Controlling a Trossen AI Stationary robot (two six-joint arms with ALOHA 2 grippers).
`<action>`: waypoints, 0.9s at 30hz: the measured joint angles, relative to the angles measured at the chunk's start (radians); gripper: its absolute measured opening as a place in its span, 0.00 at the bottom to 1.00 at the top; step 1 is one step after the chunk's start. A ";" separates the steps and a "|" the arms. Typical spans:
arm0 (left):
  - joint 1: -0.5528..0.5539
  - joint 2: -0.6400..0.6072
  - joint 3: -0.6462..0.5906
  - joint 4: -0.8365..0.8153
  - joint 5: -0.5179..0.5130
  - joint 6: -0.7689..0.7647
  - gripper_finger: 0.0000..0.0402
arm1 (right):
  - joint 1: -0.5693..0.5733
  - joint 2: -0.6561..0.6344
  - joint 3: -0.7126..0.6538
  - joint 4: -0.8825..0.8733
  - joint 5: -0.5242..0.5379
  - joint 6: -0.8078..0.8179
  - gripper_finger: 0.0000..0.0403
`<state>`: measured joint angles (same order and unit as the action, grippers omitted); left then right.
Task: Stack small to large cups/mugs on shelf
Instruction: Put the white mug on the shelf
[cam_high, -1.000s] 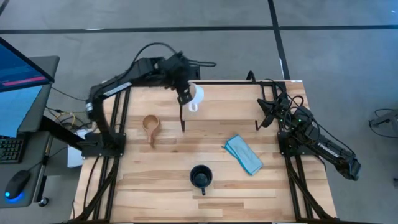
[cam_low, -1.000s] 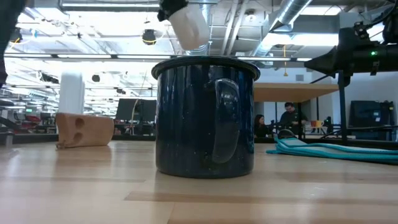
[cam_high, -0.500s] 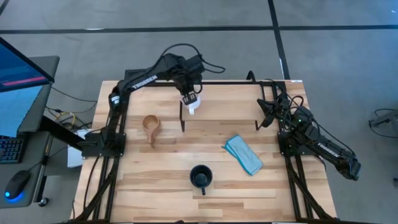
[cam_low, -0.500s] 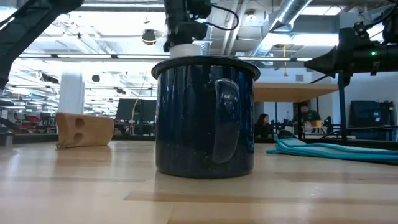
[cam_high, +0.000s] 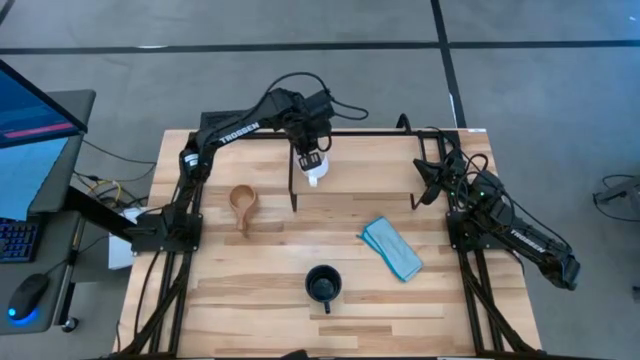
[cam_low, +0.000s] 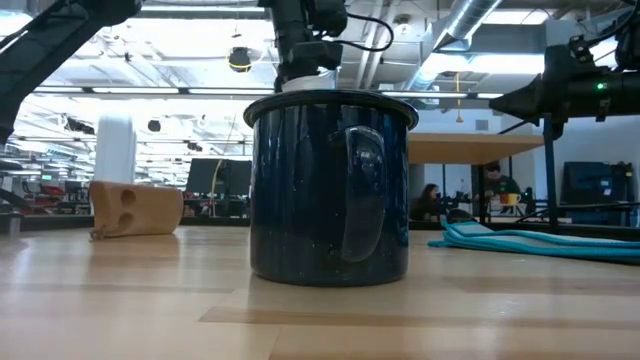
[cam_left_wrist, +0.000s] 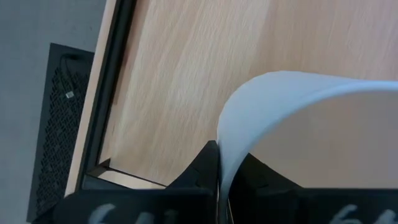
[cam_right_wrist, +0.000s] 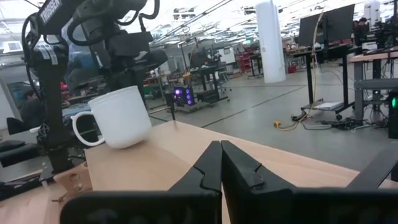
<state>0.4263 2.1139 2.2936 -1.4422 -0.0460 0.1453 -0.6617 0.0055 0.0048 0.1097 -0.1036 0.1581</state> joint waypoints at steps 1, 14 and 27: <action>0.000 0.000 0.000 -0.001 0.000 -0.005 0.00 | 0.000 0.000 0.000 0.000 0.000 0.000 0.06; 0.001 0.002 0.000 0.002 -0.003 0.011 0.03 | 0.000 0.000 0.000 0.000 0.000 0.000 0.06; 0.001 0.003 -0.001 0.019 -0.003 -0.007 0.05 | 0.000 0.000 0.000 -0.001 0.000 0.000 0.06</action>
<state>0.4271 2.1166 2.2925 -1.4227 -0.0490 0.1387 -0.6617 0.0059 0.0048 0.1085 -0.1040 0.1585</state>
